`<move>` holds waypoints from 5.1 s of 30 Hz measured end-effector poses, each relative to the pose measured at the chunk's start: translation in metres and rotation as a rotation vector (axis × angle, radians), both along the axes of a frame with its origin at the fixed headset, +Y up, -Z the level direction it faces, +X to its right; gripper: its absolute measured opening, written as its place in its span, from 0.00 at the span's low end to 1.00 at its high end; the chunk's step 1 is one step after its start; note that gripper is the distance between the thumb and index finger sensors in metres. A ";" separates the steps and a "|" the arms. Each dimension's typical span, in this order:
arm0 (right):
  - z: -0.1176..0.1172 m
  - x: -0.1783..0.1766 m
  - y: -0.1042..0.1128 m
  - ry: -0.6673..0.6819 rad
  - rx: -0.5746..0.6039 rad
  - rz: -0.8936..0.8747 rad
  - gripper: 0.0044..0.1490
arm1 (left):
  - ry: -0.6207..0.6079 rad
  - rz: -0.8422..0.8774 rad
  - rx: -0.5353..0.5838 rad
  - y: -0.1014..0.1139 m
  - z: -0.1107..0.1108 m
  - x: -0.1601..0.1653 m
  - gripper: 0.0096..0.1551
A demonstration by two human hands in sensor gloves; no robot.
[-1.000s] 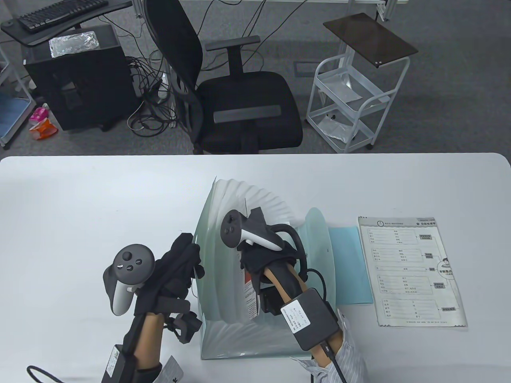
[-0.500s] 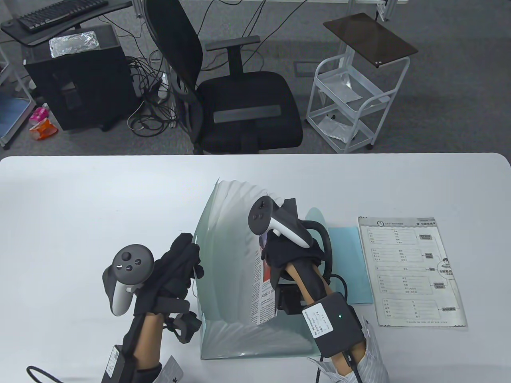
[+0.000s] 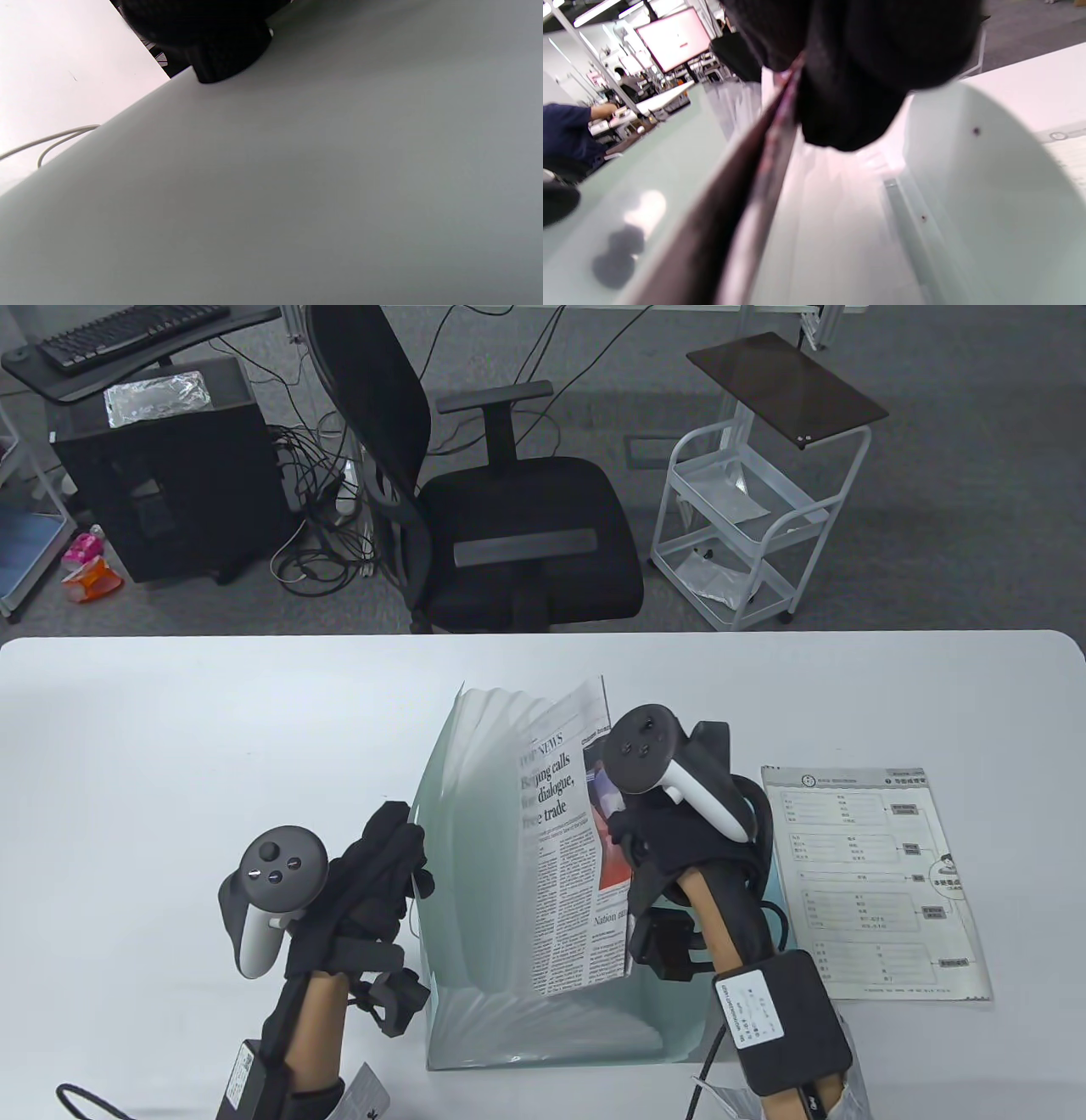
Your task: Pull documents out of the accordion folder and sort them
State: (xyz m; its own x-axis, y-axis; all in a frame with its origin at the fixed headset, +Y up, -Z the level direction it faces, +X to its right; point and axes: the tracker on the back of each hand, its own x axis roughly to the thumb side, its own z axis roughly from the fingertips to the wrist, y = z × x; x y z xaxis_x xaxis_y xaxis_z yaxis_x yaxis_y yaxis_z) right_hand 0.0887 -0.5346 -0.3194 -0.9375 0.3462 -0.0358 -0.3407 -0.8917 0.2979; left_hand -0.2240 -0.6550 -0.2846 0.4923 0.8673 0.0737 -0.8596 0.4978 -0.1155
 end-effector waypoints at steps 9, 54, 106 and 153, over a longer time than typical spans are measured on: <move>0.019 0.056 0.028 -0.160 0.139 -0.221 0.27 | 0.001 0.000 0.000 0.000 0.001 0.000 0.43; 0.014 0.235 -0.239 -1.073 -0.017 -0.736 0.29 | -0.014 -0.009 0.001 -0.002 -0.001 0.003 0.44; 0.015 0.132 -0.169 -0.335 0.485 0.052 0.55 | -0.180 -0.200 -0.043 -0.017 -0.021 0.108 0.47; 0.009 0.143 -0.191 -0.325 0.387 -0.018 0.54 | -0.160 -0.991 -0.256 -0.092 -0.057 0.225 0.35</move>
